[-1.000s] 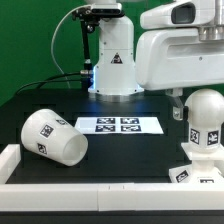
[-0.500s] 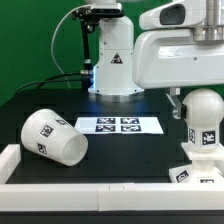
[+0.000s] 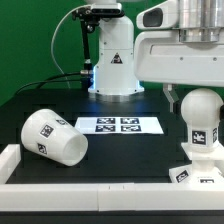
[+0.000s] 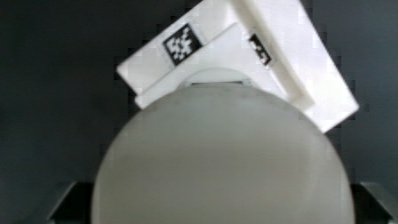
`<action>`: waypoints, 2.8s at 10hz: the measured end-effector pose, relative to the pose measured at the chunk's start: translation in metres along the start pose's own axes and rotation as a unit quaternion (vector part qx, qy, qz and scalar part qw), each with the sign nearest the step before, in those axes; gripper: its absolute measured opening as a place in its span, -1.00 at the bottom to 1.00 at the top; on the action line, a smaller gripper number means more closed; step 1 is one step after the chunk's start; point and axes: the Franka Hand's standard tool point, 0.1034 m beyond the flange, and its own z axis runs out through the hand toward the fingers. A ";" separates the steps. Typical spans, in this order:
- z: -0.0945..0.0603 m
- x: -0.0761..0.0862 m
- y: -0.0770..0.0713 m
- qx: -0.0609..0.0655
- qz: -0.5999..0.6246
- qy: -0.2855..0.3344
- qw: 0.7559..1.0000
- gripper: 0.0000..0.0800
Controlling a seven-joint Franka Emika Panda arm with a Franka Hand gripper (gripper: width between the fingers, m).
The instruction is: Assemble lamp
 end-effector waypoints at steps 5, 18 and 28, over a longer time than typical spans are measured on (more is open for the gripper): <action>0.000 -0.002 0.003 0.018 0.269 -0.043 0.962 0.44; 0.002 -0.011 -0.005 0.028 -0.162 -0.022 0.986 0.75; 0.003 -0.011 -0.006 0.017 -0.436 0.014 0.900 0.43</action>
Offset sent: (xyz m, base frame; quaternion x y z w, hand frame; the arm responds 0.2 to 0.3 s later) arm 0.0184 0.0073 0.0134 0.0470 -0.0293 0.2206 0.9738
